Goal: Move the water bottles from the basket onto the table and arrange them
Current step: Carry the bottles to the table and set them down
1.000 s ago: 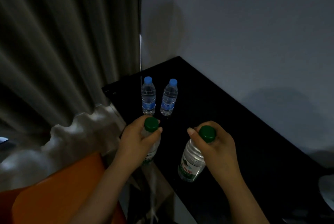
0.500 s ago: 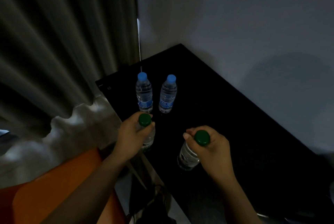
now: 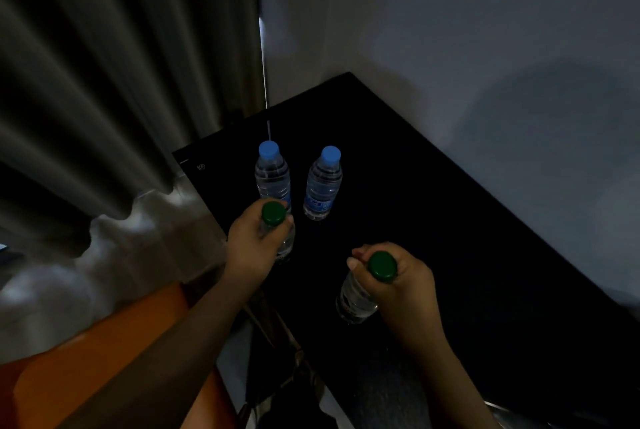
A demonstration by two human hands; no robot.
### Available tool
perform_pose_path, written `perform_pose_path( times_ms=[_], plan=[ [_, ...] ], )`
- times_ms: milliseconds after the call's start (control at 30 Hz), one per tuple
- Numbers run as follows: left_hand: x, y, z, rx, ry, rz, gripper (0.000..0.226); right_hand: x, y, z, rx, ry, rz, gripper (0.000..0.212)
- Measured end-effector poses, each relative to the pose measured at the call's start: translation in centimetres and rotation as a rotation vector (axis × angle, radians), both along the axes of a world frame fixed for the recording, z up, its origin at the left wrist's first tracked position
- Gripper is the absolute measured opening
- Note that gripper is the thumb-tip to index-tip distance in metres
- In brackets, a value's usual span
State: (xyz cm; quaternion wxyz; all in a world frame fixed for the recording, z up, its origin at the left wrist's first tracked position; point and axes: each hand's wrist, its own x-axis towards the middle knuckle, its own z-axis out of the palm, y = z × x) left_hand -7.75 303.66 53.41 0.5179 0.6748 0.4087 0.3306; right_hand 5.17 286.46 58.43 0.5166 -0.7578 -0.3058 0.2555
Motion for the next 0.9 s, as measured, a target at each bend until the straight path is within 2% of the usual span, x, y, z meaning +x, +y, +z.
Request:
perform_pose_path(
  times_ms=[333,500,600,700,900],
  plan=[
    [-0.4,1.6,-0.2,0.043,0.076,-0.021,0.008,1.1,2.3,-1.0,-0.047,0.038,0.062,0.008],
    [-0.3,1.7,0.0,0.045,0.119,-0.039,0.015,1.7,4.4,-1.6,-0.096,0.053,0.049,0.007],
    [-0.3,1.9,0.1,0.049,0.162,-0.048,0.018,2.2,5.6,-1.8,-0.046,0.087,0.079,0.008],
    [-0.3,2.2,0.3,0.042,0.183,-0.07,0.022,2.9,7.0,-2.4,-0.055,0.003,0.064,0.002],
    [-0.5,2.2,0.3,-0.007,0.149,-0.07,0.017,3.1,9.4,-3.2,-0.019,-0.034,0.032,0.005]
  ],
)
